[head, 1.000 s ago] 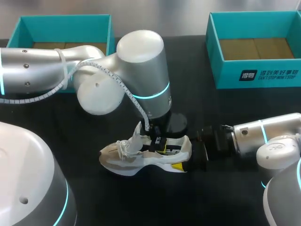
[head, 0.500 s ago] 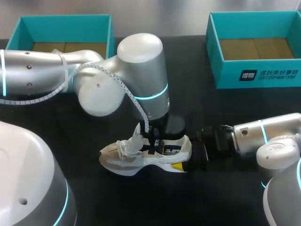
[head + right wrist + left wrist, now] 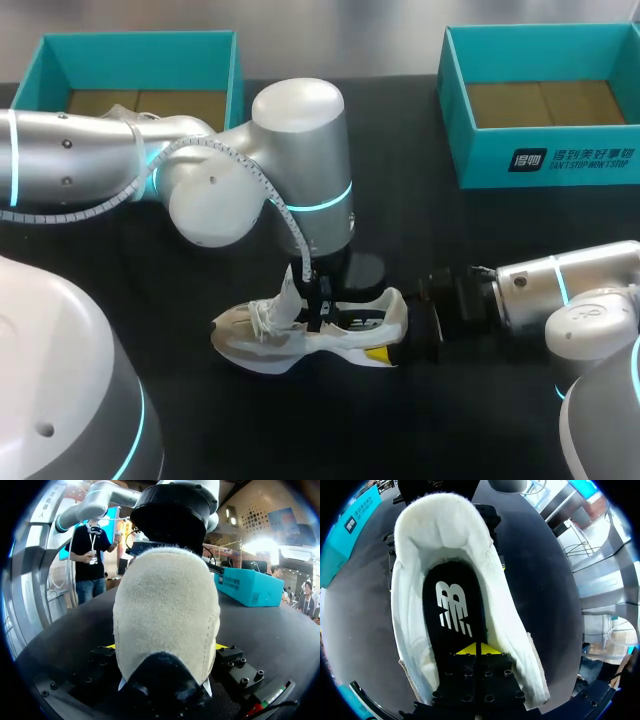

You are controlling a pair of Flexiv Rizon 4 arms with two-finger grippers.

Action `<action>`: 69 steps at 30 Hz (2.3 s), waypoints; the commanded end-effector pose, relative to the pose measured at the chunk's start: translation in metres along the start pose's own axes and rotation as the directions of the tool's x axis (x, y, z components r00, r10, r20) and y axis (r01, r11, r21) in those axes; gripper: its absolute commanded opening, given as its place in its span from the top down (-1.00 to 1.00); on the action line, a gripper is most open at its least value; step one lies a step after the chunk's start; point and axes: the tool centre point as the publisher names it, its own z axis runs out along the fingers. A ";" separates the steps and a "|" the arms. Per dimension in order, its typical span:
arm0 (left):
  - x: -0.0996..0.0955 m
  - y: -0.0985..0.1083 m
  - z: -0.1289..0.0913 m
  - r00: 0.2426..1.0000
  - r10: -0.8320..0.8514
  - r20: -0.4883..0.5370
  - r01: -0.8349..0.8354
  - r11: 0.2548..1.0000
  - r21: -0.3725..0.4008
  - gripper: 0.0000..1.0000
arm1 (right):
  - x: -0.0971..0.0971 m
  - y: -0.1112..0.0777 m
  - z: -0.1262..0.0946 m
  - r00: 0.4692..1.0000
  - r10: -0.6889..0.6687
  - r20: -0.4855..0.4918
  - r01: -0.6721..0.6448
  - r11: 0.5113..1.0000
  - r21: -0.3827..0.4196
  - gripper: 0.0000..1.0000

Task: Take the shoe out of the shoebox, open the shoe tongue, remove and reinsert the insole, then place the shoe into the shoebox

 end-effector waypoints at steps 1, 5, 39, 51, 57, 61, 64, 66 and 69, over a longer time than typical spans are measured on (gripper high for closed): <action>0.005 -0.004 0.014 1.000 0.004 0.011 -0.003 1.000 -0.009 0.99 | -0.001 0.002 0.001 1.000 0.000 0.000 0.000 1.000 0.004 1.00; 0.004 -0.003 0.018 0.999 -0.014 0.041 0.015 1.000 -0.017 0.48 | -0.001 0.002 0.001 1.000 0.000 0.000 0.000 1.000 0.004 1.00; -0.027 0.008 0.011 0.959 -0.028 0.284 0.049 0.997 -0.066 0.36 | -0.001 0.002 0.001 1.000 0.000 0.000 0.000 1.000 0.004 1.00; -0.032 0.005 0.013 0.956 -0.015 0.294 0.044 0.995 -0.091 0.40 | -0.001 0.002 0.001 1.000 0.000 0.000 0.000 1.000 0.004 1.00; -0.038 0.009 0.012 0.933 -0.065 0.355 0.102 0.991 -0.086 1.00 | -0.001 0.002 0.001 1.000 0.000 0.000 0.000 1.000 0.004 1.00; -0.043 0.016 -0.002 0.926 -0.088 0.367 0.122 0.990 -0.072 1.00 | -0.001 0.002 0.001 1.000 0.000 0.000 0.000 1.000 0.004 1.00; -0.040 0.018 -0.013 0.932 -0.093 0.351 0.113 0.993 -0.037 1.00 | -0.001 0.002 0.001 1.000 0.000 0.000 0.000 1.000 0.004 1.00; -0.036 0.019 -0.020 0.938 -0.089 0.334 0.095 0.996 0.000 1.00 | -0.001 0.002 0.001 1.000 0.000 0.000 0.000 1.000 0.004 1.00; -0.029 0.020 -0.028 0.948 -0.081 0.309 0.066 0.996 0.060 1.00 | -0.001 0.002 0.001 1.000 0.000 0.000 0.000 1.000 0.004 1.00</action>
